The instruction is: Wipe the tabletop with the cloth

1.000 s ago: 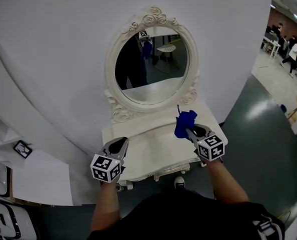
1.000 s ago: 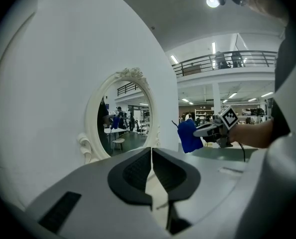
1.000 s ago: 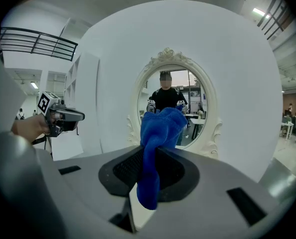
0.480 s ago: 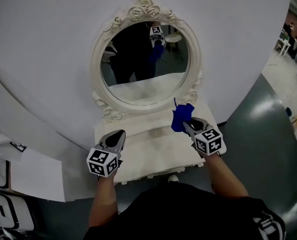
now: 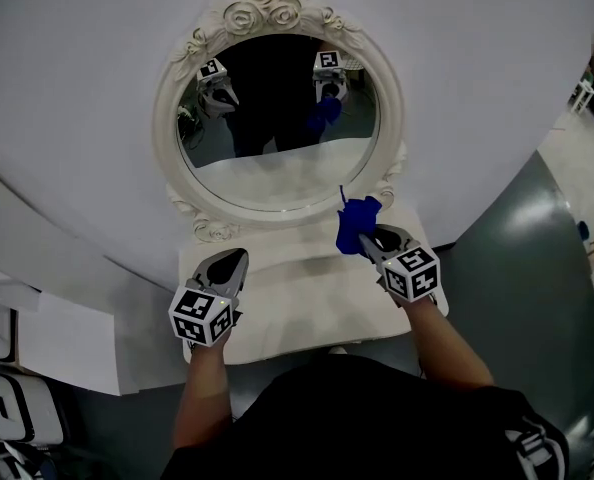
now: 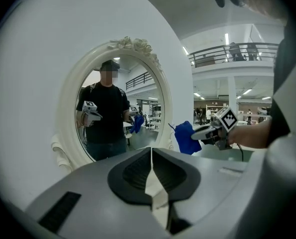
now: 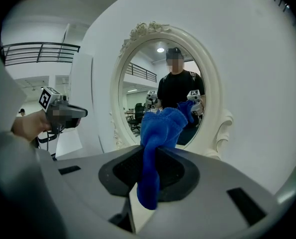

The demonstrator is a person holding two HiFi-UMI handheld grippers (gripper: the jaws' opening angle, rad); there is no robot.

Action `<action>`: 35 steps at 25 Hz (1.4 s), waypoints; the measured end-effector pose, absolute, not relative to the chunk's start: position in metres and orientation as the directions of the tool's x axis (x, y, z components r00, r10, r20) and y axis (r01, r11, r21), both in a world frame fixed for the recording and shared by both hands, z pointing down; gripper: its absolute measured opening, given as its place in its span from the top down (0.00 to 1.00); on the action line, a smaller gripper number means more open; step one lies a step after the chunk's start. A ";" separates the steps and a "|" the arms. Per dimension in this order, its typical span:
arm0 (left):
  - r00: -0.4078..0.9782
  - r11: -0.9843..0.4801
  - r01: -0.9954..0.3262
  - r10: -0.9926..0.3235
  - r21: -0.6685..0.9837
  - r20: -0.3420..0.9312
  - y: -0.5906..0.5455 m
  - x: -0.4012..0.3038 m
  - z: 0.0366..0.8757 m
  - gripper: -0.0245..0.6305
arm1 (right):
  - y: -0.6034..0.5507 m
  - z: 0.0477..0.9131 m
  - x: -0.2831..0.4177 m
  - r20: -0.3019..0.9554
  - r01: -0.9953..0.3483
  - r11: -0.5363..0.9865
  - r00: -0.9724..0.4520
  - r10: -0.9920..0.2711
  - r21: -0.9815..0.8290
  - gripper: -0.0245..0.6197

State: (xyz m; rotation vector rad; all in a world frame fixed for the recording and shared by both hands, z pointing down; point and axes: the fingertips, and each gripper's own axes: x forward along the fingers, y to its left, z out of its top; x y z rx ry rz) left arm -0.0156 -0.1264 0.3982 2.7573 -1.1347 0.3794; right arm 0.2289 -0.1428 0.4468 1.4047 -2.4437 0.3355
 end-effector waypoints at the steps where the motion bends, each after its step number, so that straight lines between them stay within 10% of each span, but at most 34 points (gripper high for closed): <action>1: 0.681 -0.704 -0.710 -0.674 0.030 0.285 -0.130 -0.013 0.400 0.93 | -0.148 0.448 0.230 0.372 -0.866 0.498 -0.480 -0.794 -0.053 0.87; 35: 0.633 -0.659 -0.752 -0.711 0.025 0.307 -0.165 0.003 0.415 0.93 | -0.189 0.455 0.223 0.406 -0.820 0.571 -0.532 -0.743 -0.030 0.87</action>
